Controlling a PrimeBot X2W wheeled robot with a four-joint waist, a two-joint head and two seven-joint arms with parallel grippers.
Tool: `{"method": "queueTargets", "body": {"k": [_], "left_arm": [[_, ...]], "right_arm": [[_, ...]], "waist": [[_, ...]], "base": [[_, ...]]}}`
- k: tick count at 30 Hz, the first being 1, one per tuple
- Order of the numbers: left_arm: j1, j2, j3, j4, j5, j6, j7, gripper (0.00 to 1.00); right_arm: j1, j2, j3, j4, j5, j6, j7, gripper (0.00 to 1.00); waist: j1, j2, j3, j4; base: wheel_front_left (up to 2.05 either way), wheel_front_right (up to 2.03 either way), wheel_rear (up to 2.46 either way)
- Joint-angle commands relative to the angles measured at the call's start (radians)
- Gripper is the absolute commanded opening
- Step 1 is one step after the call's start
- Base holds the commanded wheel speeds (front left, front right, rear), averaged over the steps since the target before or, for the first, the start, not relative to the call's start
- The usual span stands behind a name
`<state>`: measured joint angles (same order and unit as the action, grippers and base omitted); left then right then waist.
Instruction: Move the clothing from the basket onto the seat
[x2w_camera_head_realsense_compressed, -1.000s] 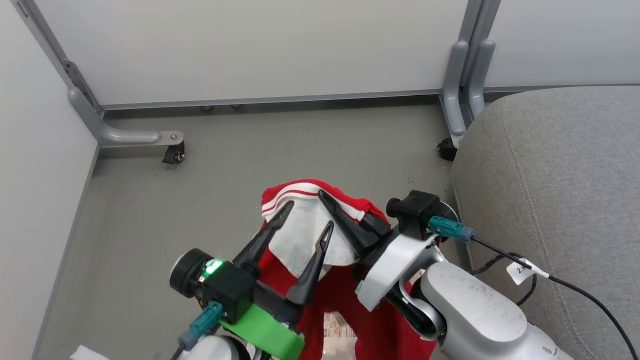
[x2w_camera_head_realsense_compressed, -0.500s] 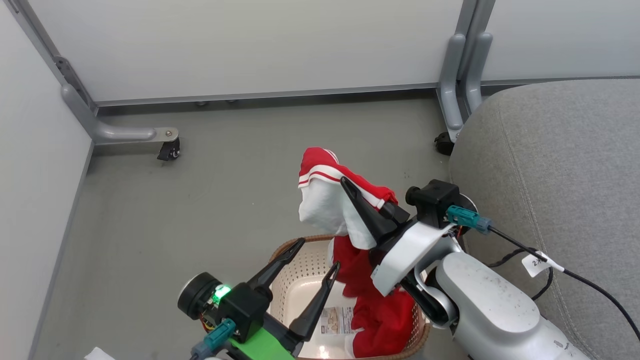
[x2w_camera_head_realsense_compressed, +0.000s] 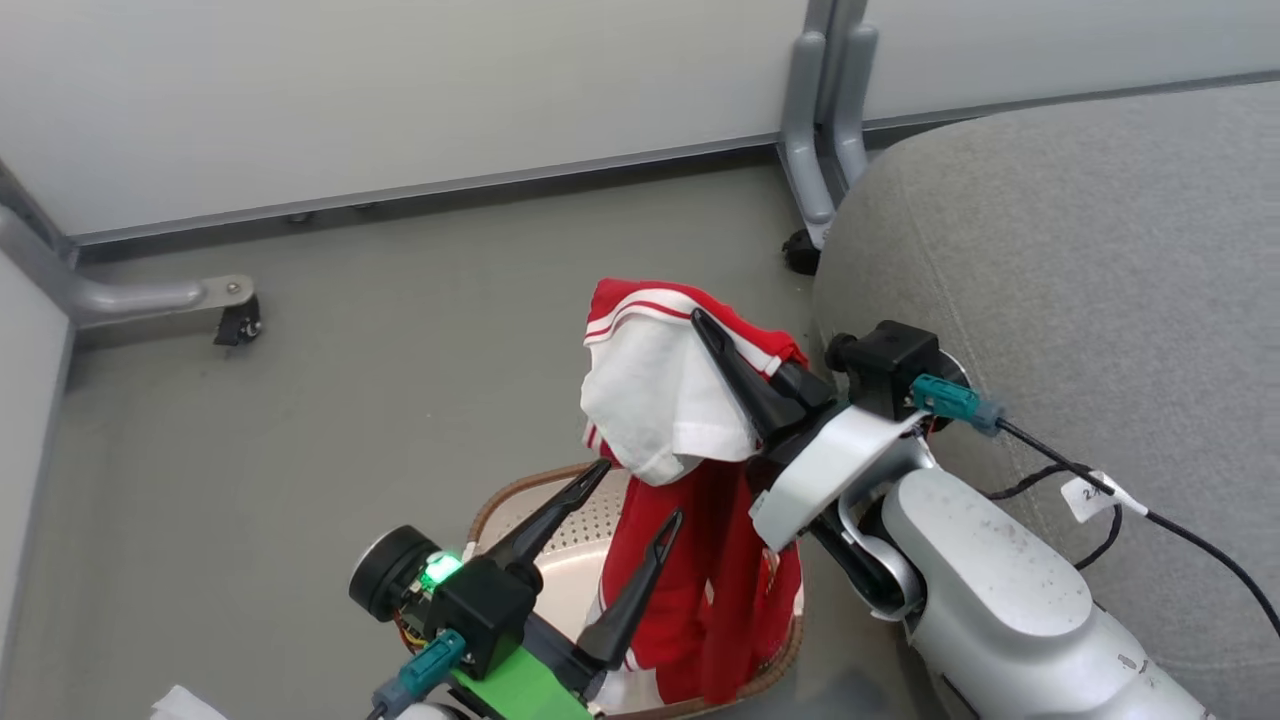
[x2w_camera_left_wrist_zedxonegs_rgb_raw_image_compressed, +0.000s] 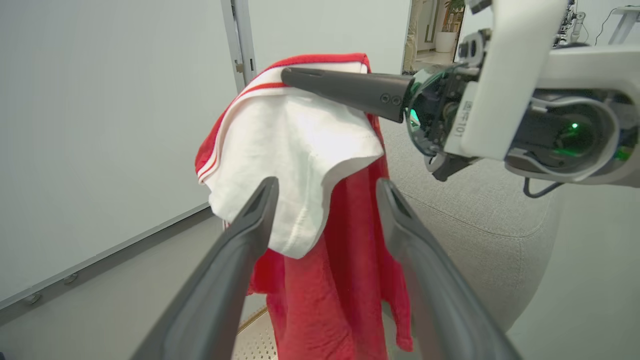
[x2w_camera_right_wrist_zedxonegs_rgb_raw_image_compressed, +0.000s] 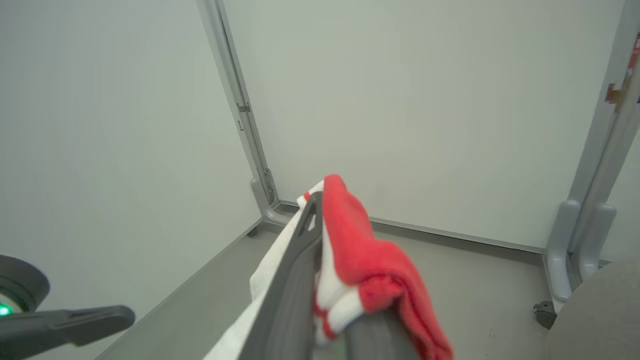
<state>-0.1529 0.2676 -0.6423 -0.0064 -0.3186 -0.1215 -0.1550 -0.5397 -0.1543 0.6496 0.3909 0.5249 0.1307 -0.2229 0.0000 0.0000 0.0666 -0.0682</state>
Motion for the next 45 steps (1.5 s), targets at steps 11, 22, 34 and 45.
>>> {"method": "queueTargets", "body": {"k": [11,22,34,45], "left_arm": [[-0.064,0.037,-0.018,-0.036,0.005,0.0,0.023,1.0],[-0.088,0.062,-0.036,-0.062,-0.002,0.003,0.049,1.0],[-0.145,0.089,-0.043,-0.109,0.018,0.006,0.091,1.0],[-0.272,0.106,-0.016,-0.148,0.056,0.006,0.092,1.0]], "right_arm": [[-0.004,-0.011,-0.09,-0.028,-0.026,0.0,-0.019,0.0],[0.043,-0.018,-0.193,-0.038,-0.047,0.0,-0.027,0.0],[-0.107,-0.059,-0.385,-0.022,-0.05,0.0,-0.039,0.0],[-0.417,-0.2,-0.583,0.004,-0.052,0.0,-0.021,0.0]], "waist": [[0.0,0.0,0.106,-0.292],[0.0,0.0,0.148,-0.438],[0.0,0.0,0.261,-0.419],[0.0,0.0,0.436,-0.306]], "base": [[0.0,0.0,0.0],[0.0,0.0,0.0],[0.0,0.0,0.0],[0.0,0.0,0.0]]}}
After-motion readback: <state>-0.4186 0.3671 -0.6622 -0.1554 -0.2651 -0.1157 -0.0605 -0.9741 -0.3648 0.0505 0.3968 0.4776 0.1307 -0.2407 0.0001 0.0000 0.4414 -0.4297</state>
